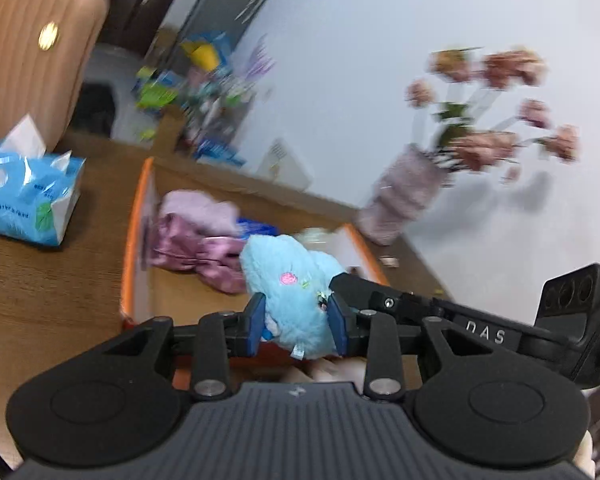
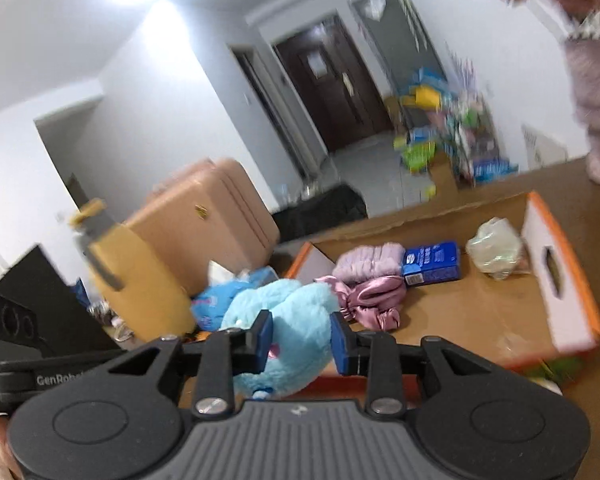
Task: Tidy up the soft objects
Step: 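Carry the blue plush toy into the box and open both tools, then withdraw both tools from the box toward the purple drawstring pouch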
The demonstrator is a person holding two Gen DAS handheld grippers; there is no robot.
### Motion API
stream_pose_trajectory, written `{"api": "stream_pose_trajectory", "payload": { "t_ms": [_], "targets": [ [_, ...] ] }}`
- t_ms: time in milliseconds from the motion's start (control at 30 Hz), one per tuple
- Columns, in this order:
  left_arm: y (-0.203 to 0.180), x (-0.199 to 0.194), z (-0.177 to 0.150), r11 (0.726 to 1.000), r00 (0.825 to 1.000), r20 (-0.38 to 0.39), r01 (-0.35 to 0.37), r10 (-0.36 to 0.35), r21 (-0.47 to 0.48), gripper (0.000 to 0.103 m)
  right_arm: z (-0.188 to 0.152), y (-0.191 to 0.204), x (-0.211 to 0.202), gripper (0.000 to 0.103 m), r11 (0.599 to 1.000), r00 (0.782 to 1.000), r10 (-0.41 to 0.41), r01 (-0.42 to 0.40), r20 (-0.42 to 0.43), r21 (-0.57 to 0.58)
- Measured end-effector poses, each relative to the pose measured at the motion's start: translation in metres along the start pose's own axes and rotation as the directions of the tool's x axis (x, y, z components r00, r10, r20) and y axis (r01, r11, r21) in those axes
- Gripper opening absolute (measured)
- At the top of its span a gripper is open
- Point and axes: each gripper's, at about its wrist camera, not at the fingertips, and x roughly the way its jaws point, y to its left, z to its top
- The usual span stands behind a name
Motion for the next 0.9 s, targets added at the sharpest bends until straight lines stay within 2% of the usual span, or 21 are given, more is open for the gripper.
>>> {"api": "stream_pose_trajectory", "payload": {
  "t_ms": [67,200,233,367,467,567,600,633,667,700,733,767,800,900],
  "targets": [
    [0.015,0.024,0.004,0.999,0.998,-0.036,-0.054,0.054,-0.005,0.033,0.008,-0.008,0.036,0.03,1.0,0.997,-0.026,0.026,-0.066,0.001],
    [0.033,0.057,0.004,0.989,0.985,-0.085,-0.147,0.149,0.031,0.034,-0.002,-0.014,0.082,0.031,0.995,0.987,-0.097,0.093,-0.127,-0.037],
    [0.035,0.06,0.003,0.987,0.984,-0.082,-0.158,0.161,0.041,0.035,-0.006,-0.013,0.09,0.028,0.993,0.984,-0.107,0.099,-0.141,-0.057],
    [0.036,0.052,-0.002,0.979,0.982,-0.05,-0.178,0.184,0.104,0.041,-0.015,-0.013,0.109,0.027,0.984,0.963,-0.16,0.139,-0.217,-0.108],
    [0.029,0.036,0.0,0.973,0.981,-0.024,-0.188,0.193,0.134,0.045,-0.011,-0.009,0.094,0.027,0.977,0.964,-0.184,0.158,-0.191,-0.141],
    [0.015,0.009,0.004,0.954,0.971,0.052,-0.239,0.234,0.183,0.062,0.002,-0.004,0.06,0.028,0.97,0.97,-0.198,0.173,-0.142,-0.17],
    [0.009,-0.004,0.004,0.947,0.967,0.096,-0.252,0.238,0.198,0.076,0.007,-0.001,0.041,0.034,0.964,0.972,-0.205,0.181,-0.113,-0.194],
    [0.004,-0.015,0.004,0.941,0.962,0.141,-0.262,0.236,0.213,0.085,0.01,0.001,0.026,0.044,0.957,0.973,-0.218,0.196,-0.083,-0.216],
    [-0.002,-0.028,0.003,0.934,0.954,0.189,-0.274,0.234,0.229,0.087,0.011,0.004,0.005,0.05,0.943,0.971,-0.237,0.221,-0.035,-0.248],
    [-0.008,-0.04,-0.001,0.925,0.944,0.232,-0.291,0.235,0.245,0.092,0.011,0.007,-0.016,0.064,0.927,0.967,-0.255,0.251,0.023,-0.277],
    [-0.015,-0.054,-0.006,0.915,0.931,0.278,-0.308,0.235,0.259,0.102,0.009,0.008,-0.035,0.072,0.914,0.96,-0.268,0.28,0.081,-0.295],
    [-0.022,-0.067,-0.013,0.906,0.917,0.326,-0.324,0.23,0.271,0.103,0.004,0.01,-0.055,0.087,0.897,0.947,-0.283,0.317,0.152,-0.309],
    [-0.027,-0.076,-0.019,0.898,0.903,0.363,-0.342,0.232,0.278,0.103,-0.002,0.012,-0.074,0.095,0.878,0.93,-0.295,0.355,0.22,-0.322],
    [-0.048,-0.105,-0.044,0.861,0.861,0.449,-0.402,0.24,0.311,0.103,-0.024,0.018,-0.117,0.097,0.81,0.878,-0.332,0.452,0.344,-0.373]
  ]
}}
